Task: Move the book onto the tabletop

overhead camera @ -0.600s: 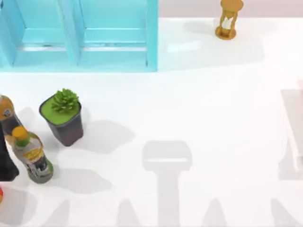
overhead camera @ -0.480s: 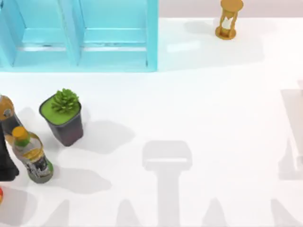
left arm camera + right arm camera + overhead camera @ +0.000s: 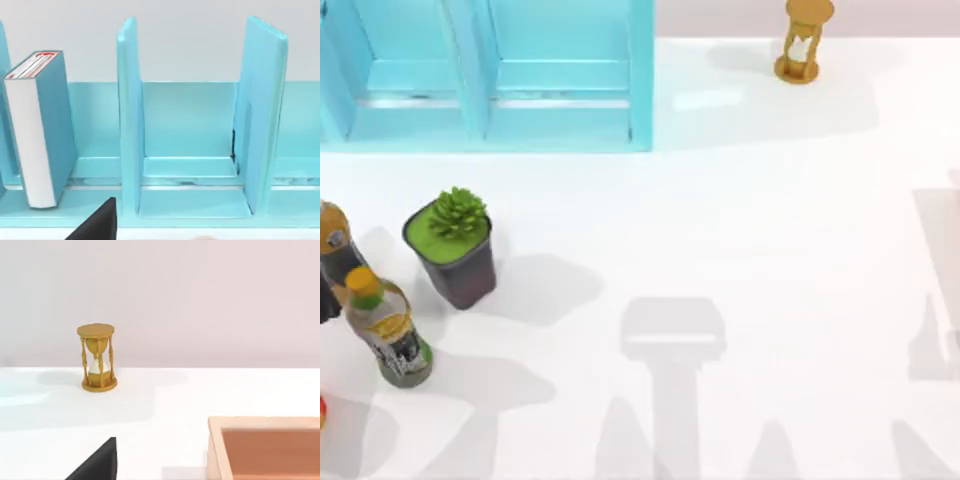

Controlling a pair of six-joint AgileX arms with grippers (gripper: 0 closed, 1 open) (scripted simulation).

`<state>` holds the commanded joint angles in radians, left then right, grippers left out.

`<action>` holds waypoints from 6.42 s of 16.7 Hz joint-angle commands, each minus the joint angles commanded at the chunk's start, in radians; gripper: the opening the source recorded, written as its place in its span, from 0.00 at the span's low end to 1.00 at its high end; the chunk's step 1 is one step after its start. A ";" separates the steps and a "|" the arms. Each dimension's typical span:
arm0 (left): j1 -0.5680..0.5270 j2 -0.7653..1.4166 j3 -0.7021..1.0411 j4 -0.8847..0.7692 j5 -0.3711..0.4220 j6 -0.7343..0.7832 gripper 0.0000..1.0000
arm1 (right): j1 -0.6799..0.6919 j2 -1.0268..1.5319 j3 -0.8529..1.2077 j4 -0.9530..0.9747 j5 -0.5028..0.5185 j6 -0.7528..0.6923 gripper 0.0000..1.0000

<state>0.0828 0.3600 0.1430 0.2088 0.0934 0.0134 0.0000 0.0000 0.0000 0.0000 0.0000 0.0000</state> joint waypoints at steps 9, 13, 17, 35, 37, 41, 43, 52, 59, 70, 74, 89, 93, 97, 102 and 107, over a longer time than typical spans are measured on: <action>0.215 0.845 0.363 0.520 0.207 0.020 1.00 | 0.000 0.000 0.000 0.000 0.000 0.000 1.00; 0.302 1.226 0.525 0.753 0.310 0.018 1.00 | 0.000 0.000 0.000 0.000 0.000 0.000 1.00; 0.370 1.556 0.658 0.947 0.403 0.013 1.00 | 0.000 0.000 0.000 0.000 0.000 0.000 1.00; 0.428 1.985 0.868 1.121 0.492 0.004 1.00 | 0.000 0.000 0.000 0.000 0.000 0.000 1.00; 0.407 2.021 0.951 1.075 0.471 0.003 1.00 | 0.000 0.000 0.000 0.000 0.000 0.000 1.00; 0.357 2.097 1.140 0.967 0.422 0.001 1.00 | 0.000 0.000 0.000 0.000 0.000 0.000 1.00; 0.337 2.122 1.209 0.924 0.402 0.001 1.00 | 0.000 0.000 0.000 0.000 0.000 0.000 1.00; 0.328 2.133 1.237 0.904 0.393 0.001 0.77 | 0.000 0.000 0.000 0.000 0.000 0.000 1.00; 0.328 2.133 1.237 0.904 0.393 0.001 0.25 | 0.000 0.000 0.000 0.000 0.000 0.000 1.00; 0.328 2.133 1.237 0.904 0.393 0.001 0.00 | 0.000 0.000 0.000 0.000 0.000 0.000 1.00; 0.337 2.097 1.216 0.887 0.405 0.000 0.00 | 0.000 0.000 0.000 0.000 0.000 0.000 1.00; 0.601 1.154 0.720 0.442 0.656 0.008 0.00 | 0.000 0.000 0.000 0.000 0.000 0.000 1.00; 0.625 1.098 0.685 0.411 0.675 0.011 0.00 | 0.000 0.000 0.000 0.000 0.000 0.000 1.00; 0.620 1.104 0.686 0.412 0.673 0.013 0.00 | 0.000 0.000 0.000 0.000 0.000 0.000 1.00; 0.471 1.088 0.739 0.418 0.543 -0.129 0.00 | 0.000 0.000 0.000 0.000 0.000 0.000 1.00; 0.063 1.082 0.844 0.395 0.240 -0.509 0.00 | 0.000 0.000 0.000 0.000 0.000 0.000 1.00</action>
<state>0.1456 1.4416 0.9870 0.6038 0.3334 -0.4952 0.0000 0.0000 0.0000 0.0000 0.0000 0.0000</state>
